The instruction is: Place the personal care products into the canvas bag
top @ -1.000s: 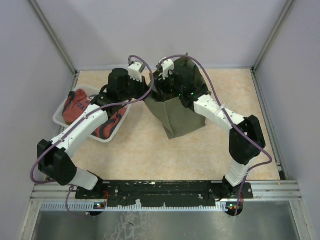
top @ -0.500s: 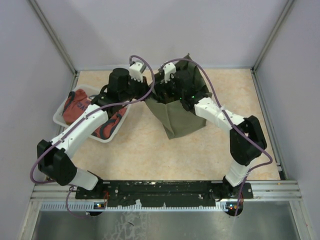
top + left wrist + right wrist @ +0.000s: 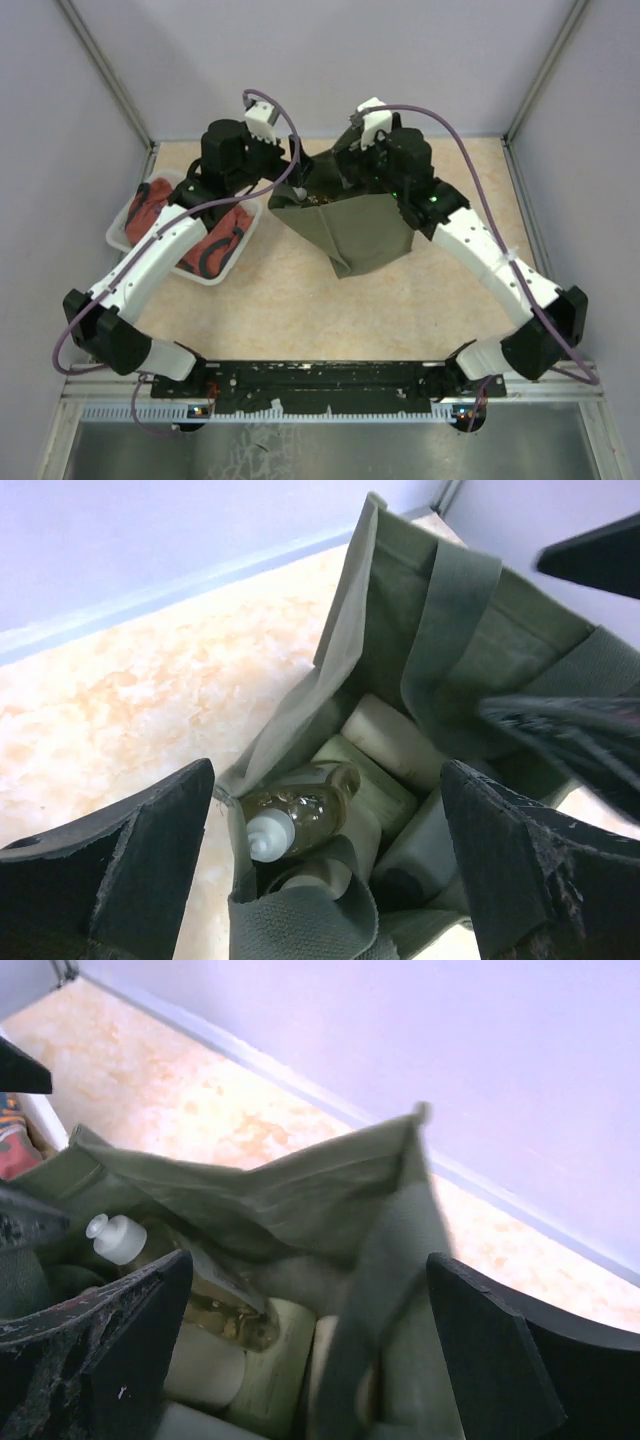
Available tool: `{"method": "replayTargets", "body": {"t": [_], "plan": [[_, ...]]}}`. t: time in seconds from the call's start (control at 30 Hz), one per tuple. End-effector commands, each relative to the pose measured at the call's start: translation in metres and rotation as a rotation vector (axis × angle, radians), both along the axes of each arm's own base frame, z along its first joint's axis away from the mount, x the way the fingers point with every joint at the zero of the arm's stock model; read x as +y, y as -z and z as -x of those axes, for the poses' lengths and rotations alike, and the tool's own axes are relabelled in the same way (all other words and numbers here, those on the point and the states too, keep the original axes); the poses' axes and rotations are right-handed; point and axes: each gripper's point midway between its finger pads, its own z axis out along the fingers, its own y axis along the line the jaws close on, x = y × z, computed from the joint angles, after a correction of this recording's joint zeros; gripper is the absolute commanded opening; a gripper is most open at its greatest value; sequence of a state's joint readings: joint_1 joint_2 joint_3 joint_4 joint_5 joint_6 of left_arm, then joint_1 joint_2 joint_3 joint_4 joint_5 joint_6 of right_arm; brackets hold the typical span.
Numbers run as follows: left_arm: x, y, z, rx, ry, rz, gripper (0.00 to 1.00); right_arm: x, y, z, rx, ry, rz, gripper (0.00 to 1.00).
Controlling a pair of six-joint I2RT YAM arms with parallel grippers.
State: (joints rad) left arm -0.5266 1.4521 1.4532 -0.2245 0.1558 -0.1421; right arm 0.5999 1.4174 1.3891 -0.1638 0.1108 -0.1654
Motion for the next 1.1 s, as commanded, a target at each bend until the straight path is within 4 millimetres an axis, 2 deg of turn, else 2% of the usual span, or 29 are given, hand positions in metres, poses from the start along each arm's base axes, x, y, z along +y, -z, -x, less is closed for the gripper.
{"method": "replayTargets", "body": {"t": [0.0, 0.17, 0.33, 0.43, 0.53, 0.6, 0.77, 0.9, 1.07], "plan": [[0.023, -0.038, 0.013, -0.093, -0.066, 0.004, 1.00, -0.039, -0.046, 0.031, -0.034, 0.099, -0.051, 0.99], [0.052, -0.031, 0.032, -0.094, -0.150, -0.020, 1.00, -0.088, -0.046, 0.062, -0.046, 0.247, -0.057, 0.99], [0.073, -0.009, 0.049, -0.059, -0.212, -0.030, 1.00, -0.131, -0.025, 0.080, -0.025, 0.409, -0.028, 0.99], [0.082, 0.009, 0.058, -0.024, -0.233, -0.045, 1.00, -0.144, -0.007, 0.087, 0.000, 0.464, -0.014, 0.99], [0.091, 0.036, 0.066, 0.020, -0.265, -0.056, 1.00, -0.150, 0.021, 0.095, 0.033, 0.491, -0.021, 0.99], [0.096, 0.046, 0.071, 0.028, -0.281, -0.053, 1.00, -0.154, 0.033, 0.100, 0.040, 0.500, -0.037, 0.99], [0.105, 0.050, 0.076, 0.037, -0.316, -0.054, 1.00, -0.168, 0.050, 0.109, 0.048, 0.554, -0.033, 0.99], [0.113, 0.049, 0.080, 0.049, -0.347, -0.063, 1.00, -0.189, 0.051, 0.118, 0.060, 0.646, 0.003, 0.99], [0.128, 0.057, 0.086, 0.065, -0.409, -0.081, 1.00, -0.224, 0.032, 0.137, 0.006, 0.792, 0.000, 0.99]]}}
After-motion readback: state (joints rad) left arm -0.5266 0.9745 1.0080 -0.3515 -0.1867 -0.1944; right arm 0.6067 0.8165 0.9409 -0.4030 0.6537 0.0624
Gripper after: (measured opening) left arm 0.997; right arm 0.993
